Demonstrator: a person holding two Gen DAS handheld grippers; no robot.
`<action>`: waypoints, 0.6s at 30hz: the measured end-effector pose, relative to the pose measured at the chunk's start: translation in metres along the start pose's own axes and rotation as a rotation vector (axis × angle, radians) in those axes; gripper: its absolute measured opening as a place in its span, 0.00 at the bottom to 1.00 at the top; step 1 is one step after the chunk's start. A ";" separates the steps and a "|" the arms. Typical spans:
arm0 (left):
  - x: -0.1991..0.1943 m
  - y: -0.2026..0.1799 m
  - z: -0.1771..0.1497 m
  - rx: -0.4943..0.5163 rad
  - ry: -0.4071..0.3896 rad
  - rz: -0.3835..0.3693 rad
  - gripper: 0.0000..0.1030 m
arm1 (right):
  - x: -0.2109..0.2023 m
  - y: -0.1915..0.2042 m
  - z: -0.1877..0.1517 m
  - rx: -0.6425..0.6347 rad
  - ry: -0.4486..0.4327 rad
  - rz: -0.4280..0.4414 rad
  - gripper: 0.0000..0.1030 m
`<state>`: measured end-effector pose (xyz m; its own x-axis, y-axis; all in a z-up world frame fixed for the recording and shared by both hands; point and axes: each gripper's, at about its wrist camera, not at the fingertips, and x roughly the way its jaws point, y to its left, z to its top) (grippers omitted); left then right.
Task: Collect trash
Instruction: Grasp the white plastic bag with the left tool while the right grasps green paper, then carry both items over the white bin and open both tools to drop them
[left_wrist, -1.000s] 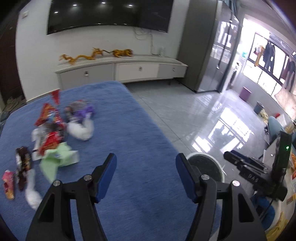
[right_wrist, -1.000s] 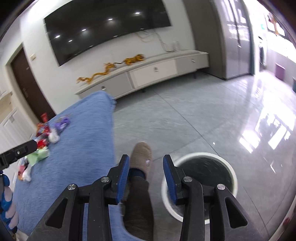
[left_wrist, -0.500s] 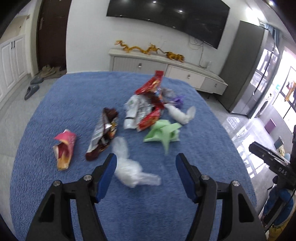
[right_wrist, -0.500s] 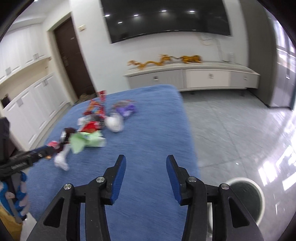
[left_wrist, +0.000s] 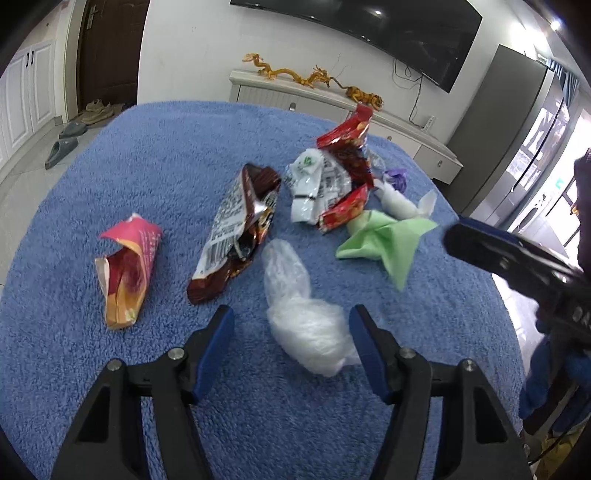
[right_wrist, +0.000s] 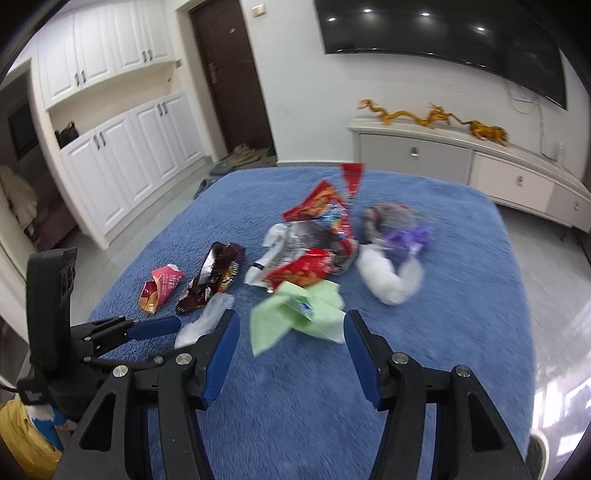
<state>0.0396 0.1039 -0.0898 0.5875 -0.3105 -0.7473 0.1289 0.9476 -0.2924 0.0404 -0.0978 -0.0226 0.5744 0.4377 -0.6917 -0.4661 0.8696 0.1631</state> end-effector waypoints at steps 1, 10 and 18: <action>0.000 0.001 -0.002 -0.001 -0.010 -0.007 0.60 | 0.006 0.001 0.001 -0.005 0.005 0.002 0.54; 0.000 -0.001 -0.007 0.010 -0.032 -0.029 0.58 | 0.059 0.001 0.003 -0.032 0.066 -0.042 0.54; -0.003 -0.008 -0.010 0.035 -0.039 -0.014 0.38 | 0.048 -0.005 -0.003 -0.050 0.041 -0.049 0.23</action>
<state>0.0288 0.0963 -0.0911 0.6159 -0.3213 -0.7193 0.1649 0.9454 -0.2811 0.0681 -0.0823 -0.0590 0.5697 0.3842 -0.7265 -0.4715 0.8768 0.0940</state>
